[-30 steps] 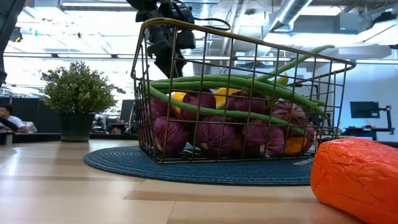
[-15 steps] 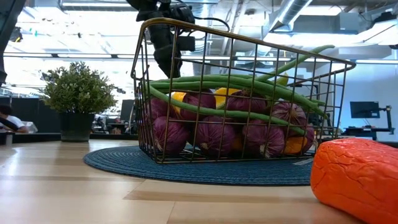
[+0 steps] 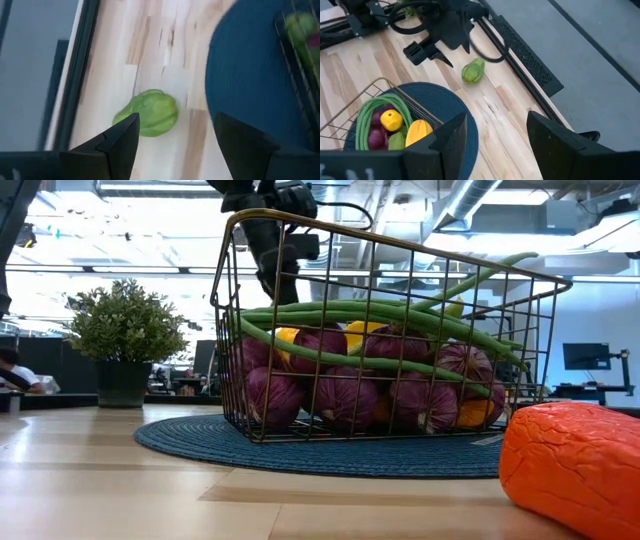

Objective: Build produce basket
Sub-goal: Put the green chayote into the gold wire basket

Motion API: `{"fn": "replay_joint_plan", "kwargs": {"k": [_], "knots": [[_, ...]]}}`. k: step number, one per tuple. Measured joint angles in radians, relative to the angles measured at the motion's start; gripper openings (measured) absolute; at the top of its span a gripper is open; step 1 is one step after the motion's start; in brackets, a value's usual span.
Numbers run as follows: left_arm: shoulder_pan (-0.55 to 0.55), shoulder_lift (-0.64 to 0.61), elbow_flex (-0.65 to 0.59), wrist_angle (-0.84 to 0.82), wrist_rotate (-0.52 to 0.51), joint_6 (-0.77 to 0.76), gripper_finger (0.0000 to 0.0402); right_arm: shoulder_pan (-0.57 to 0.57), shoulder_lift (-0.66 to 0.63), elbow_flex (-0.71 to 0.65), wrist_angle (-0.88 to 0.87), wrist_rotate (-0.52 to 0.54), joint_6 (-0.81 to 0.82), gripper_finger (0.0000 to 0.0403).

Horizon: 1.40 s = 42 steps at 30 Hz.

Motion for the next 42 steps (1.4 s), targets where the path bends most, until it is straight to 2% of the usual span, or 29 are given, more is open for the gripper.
{"fn": "replay_joint_plan", "kwargs": {"k": [5,12,15,17,21,24,27,34,37,39,42], "knots": [[0.028,0.000,0.000,0.007,-0.028,-0.303,0.0240,0.001,-0.001,0.000,0.000,0.000,-0.021,0.0225],[0.097,0.000,0.000,0.001,0.065,-0.545,0.0240,0.001,0.000,0.000,0.000,0.000,-0.023,0.0225],[0.132,0.000,0.000,-0.021,0.147,-0.703,0.0240,0.001,0.000,0.000,0.000,0.000,-0.025,0.0225],[0.144,0.001,0.000,-0.020,0.153,-0.796,0.0240,0.001,0.000,0.000,0.000,0.000,-0.025,0.0225],[0.145,0.001,0.000,0.007,0.085,-0.834,0.0240,0.001,0.000,0.000,0.000,0.000,-0.030,0.0225],[0.136,0.001,0.000,0.011,0.081,-0.829,0.0240,0.001,0.000,0.000,0.000,0.000,-0.048,0.0225],[0.121,0.001,0.000,0.003,0.073,-0.678,0.0240,0.001,0.000,0.000,0.000,0.001,-0.071,0.0225],[0.048,0.001,0.000,-0.082,0.080,0.018,0.0240,0.001,0.000,0.000,0.000,0.001,-0.074,0.0225],[0.016,0.001,0.000,-0.099,0.078,0.271,0.0240,0.001,0.000,0.000,0.000,0.001,-0.067,0.0225],[0.002,0.001,0.000,-0.089,0.079,0.383,0.0240,0.001,0.000,0.000,0.000,0.001,-0.054,0.0225],[-0.002,0.022,0.001,-0.058,0.083,0.426,0.0240,0.001,0.002,0.000,0.003,0.001,-0.017,0.0225]]}}
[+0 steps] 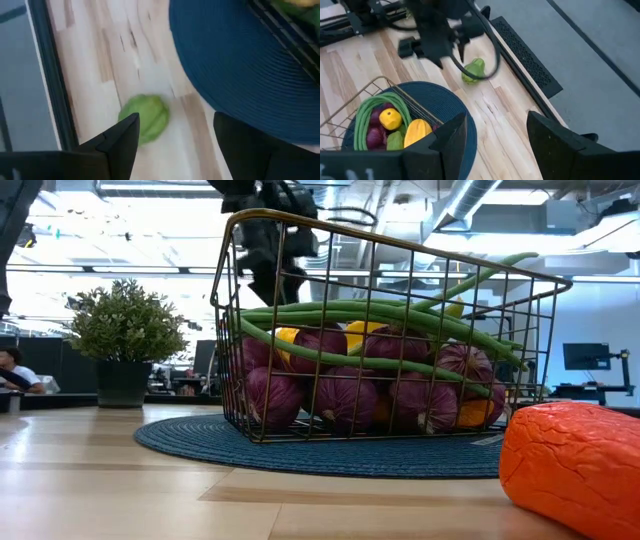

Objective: Build produce basket
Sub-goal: Put the green chayote into the gold wire basket

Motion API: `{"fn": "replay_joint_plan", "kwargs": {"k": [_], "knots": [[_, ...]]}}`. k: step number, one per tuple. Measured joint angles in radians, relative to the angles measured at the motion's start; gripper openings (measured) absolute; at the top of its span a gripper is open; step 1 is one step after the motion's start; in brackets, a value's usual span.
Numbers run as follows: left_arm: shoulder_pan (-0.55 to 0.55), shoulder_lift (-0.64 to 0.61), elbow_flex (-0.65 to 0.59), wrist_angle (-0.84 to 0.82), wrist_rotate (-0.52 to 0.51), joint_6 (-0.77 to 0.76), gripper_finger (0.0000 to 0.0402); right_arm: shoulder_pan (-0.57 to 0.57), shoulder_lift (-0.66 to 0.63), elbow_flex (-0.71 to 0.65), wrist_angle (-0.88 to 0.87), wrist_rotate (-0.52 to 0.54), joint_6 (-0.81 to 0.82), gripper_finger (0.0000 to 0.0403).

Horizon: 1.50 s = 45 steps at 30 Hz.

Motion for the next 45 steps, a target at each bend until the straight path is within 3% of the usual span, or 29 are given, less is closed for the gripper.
{"fn": "replay_joint_plan", "kwargs": {"k": [5,10,14,32,45], "knots": [[0.030,0.101,-0.001,-0.033,-0.003,0.015,0.0240,0.005,0.018,0.000,0.010,0.000,0.030,0.0225],[0.025,0.180,-0.003,-0.077,-0.175,0.132,0.0240,0.010,0.052,0.001,0.018,0.000,0.033,0.0225],[0.023,0.192,-0.002,-0.071,-0.209,0.240,0.0240,0.009,0.083,0.000,0.019,0.000,0.034,0.0225],[0.043,0.191,-0.002,0.099,-0.120,0.404,0.0240,0.009,0.114,0.000,0.005,0.000,0.056,0.0225],[0.108,0.191,-0.002,0.091,-0.012,0.424,0.0240,0.009,0.113,0.000,0.008,0.000,0.104,0.0225]]}}
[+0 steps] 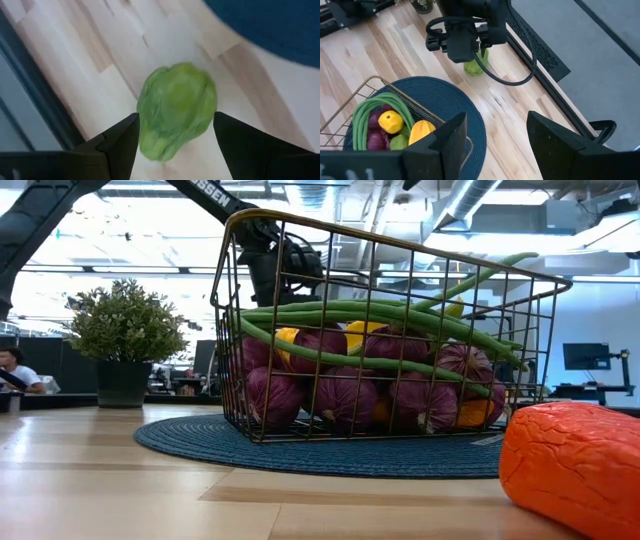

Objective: Build produce basket
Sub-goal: Put the green chayote into the gold wire basket

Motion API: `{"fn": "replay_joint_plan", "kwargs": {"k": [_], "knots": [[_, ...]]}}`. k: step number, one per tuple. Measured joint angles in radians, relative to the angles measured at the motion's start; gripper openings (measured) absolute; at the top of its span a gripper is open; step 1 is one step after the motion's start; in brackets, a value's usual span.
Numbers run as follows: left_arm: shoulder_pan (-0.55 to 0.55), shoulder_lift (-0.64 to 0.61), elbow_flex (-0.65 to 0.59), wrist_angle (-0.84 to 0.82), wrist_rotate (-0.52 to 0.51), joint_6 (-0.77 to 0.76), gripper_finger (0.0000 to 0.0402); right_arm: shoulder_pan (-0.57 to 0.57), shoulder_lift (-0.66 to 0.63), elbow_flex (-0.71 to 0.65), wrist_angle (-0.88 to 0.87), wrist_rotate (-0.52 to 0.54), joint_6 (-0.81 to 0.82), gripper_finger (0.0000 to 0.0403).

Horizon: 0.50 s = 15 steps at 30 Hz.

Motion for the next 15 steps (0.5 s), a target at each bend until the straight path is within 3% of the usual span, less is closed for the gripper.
{"fn": "replay_joint_plan", "kwargs": {"k": [9,15], "knots": [[0.010,0.004,0.000,-0.001,0.040,0.001,0.0240,0.000,0.000,0.000,0.039,0.000,0.008,0.0225],[0.016,0.072,0.007,-0.013,0.033,-0.032,0.0240,0.006,0.000,0.000,0.043,0.000,0.013,0.0225]]}}
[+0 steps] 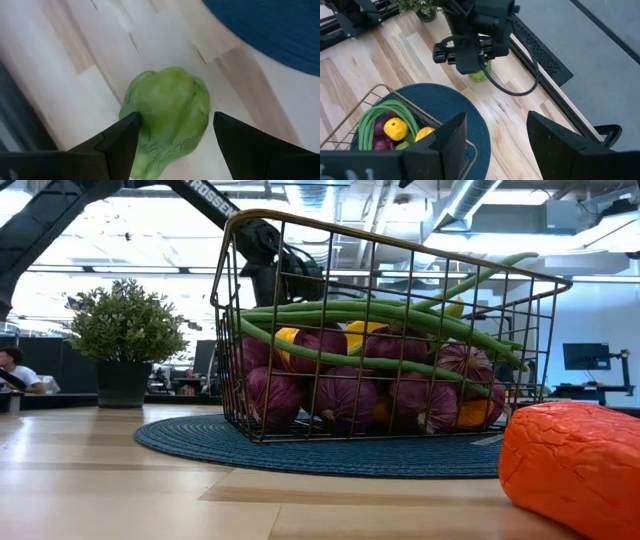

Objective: Build produce basket
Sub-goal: Put the green chayote into the gold wire basket

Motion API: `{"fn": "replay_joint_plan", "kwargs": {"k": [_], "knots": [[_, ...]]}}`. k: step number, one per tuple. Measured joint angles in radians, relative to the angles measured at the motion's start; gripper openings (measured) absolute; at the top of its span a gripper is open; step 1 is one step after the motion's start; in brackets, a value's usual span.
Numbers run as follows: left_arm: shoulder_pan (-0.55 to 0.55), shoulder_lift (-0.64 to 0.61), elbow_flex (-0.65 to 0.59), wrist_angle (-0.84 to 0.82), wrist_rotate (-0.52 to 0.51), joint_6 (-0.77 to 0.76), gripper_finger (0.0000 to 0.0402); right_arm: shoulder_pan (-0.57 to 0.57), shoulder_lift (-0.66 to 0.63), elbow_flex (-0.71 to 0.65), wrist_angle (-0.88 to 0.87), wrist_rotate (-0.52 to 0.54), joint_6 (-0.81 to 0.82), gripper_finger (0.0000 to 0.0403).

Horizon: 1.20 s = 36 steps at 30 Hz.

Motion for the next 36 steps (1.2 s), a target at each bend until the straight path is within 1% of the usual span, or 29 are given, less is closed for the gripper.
{"fn": "replay_joint_plan", "kwargs": {"k": [3,11,15,18,24,27,32,36], "knots": [[-0.006,0.014,0.000,0.027,-0.022,-0.005,0.0240,0.007,0.000,0.000,0.000,0.000,0.011,0.0225],[-0.027,0.017,-0.003,0.083,-0.020,-0.007,0.0240,0.007,0.000,0.000,0.000,0.000,0.020,0.0225],[-0.028,0.018,-0.005,0.096,-0.030,-0.064,0.0233,0.007,0.000,0.000,0.000,0.000,0.021,0.0225],[-0.028,0.019,-0.005,0.096,-0.043,-0.106,0.0205,0.007,0.000,0.000,0.000,0.000,0.021,0.0225],[-0.038,0.019,-0.005,0.093,-0.064,-0.151,0.0118,0.007,0.000,0.000,-0.001,0.000,0.021,0.0225],[-0.052,0.019,0.000,0.088,-0.095,-0.158,0.0117,0.007,0.000,0.000,-0.001,0.000,0.020,0.0225],[-0.074,0.033,0.076,0.015,-0.149,-0.186,0.0117,0.007,0.000,0.000,-0.004,0.000,0.018,0.0225],[-0.085,0.026,0.206,-0.078,-0.144,-0.226,0.0117,0.007,0.000,0.000,-0.026,0.000,0.018,0.0225]]}}
